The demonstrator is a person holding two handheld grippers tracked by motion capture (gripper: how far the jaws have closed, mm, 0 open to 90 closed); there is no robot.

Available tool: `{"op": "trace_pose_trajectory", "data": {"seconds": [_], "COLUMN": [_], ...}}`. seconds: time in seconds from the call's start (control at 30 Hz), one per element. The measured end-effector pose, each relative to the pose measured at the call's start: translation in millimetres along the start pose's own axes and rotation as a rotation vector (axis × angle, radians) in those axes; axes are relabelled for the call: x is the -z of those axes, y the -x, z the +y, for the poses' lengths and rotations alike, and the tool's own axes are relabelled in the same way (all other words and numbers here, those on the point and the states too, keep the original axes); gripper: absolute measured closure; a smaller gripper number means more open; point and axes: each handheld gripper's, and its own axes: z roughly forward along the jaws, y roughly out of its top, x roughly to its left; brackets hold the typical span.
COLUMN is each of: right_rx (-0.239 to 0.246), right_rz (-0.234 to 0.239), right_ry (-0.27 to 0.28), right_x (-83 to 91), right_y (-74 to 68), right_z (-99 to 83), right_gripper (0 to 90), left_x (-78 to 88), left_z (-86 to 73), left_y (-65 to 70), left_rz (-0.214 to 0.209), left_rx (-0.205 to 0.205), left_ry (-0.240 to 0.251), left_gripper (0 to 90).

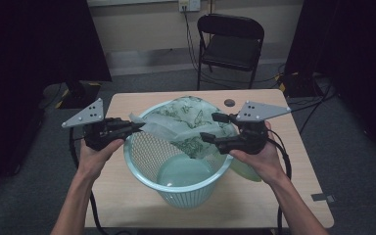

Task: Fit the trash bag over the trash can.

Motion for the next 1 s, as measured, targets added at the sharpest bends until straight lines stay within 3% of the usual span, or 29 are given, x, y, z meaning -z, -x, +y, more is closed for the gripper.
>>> {"op": "trace_pose_trajectory", "data": {"seconds": [0.07,0.1,0.13,0.17,0.2,0.23,0.27,0.3,0.33,0.37,0.43,0.47,0.5,0.57,0.6,0.7,0.83,0.87,1.0], "right_rx": [-0.001,0.016,0.041,0.041,0.028,0.028,0.027,0.027,0.029,0.029,0.036,0.040,0.038,0.044,0.033,0.035,0.017,-0.011,-0.054], "right_rz": [0.004,0.019,0.042,0.042,0.053,0.053,0.036,0.036,0.009,0.009,0.011,0.019,0.018,0.027,0.021,-0.001,-0.037,-0.066,-0.099], "right_ry": [0.011,0.016,0.003,0.003,-0.027,-0.027,-0.074,-0.074,-0.121,-0.121,-0.127,-0.122,-0.117,-0.101,-0.093,-0.062,-0.009,0.009,-0.013], "right_x": [0.8,0.2,-3.3,-3.3,-7.9,-7.9,-11.5,-11.5,-14.7,-14.7,-17.1,-18.1,-18.9,-18.6,-17.4,-8.8,3.1,5.0,-0.6], "right_y": [1.5,1.5,0.5,0.5,2.2,2.2,4.2,4.2,5.3,5.3,4.5,3.6,2.9,2.1,1.9,2.6,8.3,14.5,29.6], "right_z": [2.3,3.6,4.3,4.3,2.1,2.1,-0.6,-0.6,-2.1,-2.1,-2.0,-1.3,-0.5,0.6,0.8,0.9,3.1,3.9,3.9], "right_gripper": [40.4,56.0,78.2,78.2,88.9,88.9,90.0,90.0,90.0,90.0,89.3,85.3,81.8,64.3,51.7,39.3,38.8,41.6,45.1], "left_x": [0.0,0.1,2.3,2.3,4.9,8.6,17.2,17.2,20.3,21.9,17.8,12.8,7.2,-2.3,-5.3,-9.1,-5.2,-4.7,-4.2], "left_z": [-5.2,-6.6,-7.7,-7.7,-7.3,-6.4,-2.4,-2.4,-0.2,2.0,5.7,6.3,5.8,1.0,-2.5,-9.2,-9.8,-8.9,-8.0], "left_y": [-1.1,-1.4,-2.3,-2.3,-3.7,-5.4,-8.2,-8.2,-8.9,-9.3,-9.1,-9.4,-9.1,-9.1,-8.6,-6.2,-3.8,-3.7,-7.1], "left_rz": [0.007,0.009,0.040,0.040,0.056,0.061,0.082,0.082,0.070,0.058,0.039,0.023,0.015,-0.001,0.004,0.009,-0.023,-0.007,-0.004], "left_rx": [0.026,0.029,0.062,0.062,0.087,0.103,0.122,0.122,0.119,0.118,0.113,0.112,0.104,0.097,0.107,0.090,0.109,0.102,0.123], "left_ry": [0.013,0.018,0.066,0.066,0.100,0.140,0.204,0.204,0.238,0.265,0.255,0.221,0.175,0.105,0.087,0.028,0.056,0.061,0.085], "left_gripper": [90.0,89.6,74.4,62.2,56.6,56.6,48.1,47.6,47.8,47.8,51.6,55.8,65.7,76.7,78.5,78.4,74.9,71.4,65.3]}}
